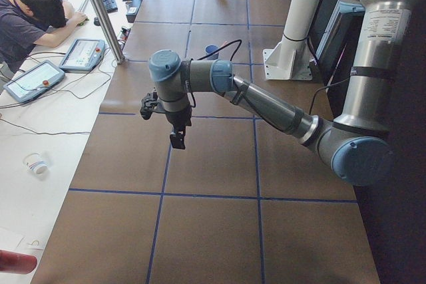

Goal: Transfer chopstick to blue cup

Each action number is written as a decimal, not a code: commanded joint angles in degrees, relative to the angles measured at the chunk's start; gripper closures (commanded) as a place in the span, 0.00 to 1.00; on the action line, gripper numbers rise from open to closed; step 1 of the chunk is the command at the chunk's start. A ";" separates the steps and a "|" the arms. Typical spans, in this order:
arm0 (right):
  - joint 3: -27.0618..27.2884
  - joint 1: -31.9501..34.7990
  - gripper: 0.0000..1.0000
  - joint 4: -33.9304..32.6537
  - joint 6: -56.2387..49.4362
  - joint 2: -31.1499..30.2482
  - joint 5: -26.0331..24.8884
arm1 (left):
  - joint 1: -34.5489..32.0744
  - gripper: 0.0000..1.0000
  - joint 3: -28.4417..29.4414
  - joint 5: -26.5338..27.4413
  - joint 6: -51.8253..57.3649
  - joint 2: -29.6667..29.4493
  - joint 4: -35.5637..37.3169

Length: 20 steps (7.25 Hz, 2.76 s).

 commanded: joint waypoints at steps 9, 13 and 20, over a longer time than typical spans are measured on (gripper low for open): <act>-22.38 26.59 0.00 22.64 -29.39 -21.42 10.41 | -1.48 0.00 12.50 -0.82 1.30 5.76 -12.42; -22.19 26.59 0.00 21.86 -29.30 -21.45 12.16 | -1.39 0.00 18.95 -0.82 1.13 6.29 -20.41; -22.54 26.68 0.00 22.21 -30.36 -22.50 11.28 | -1.39 0.00 18.25 -0.82 0.95 6.20 -20.42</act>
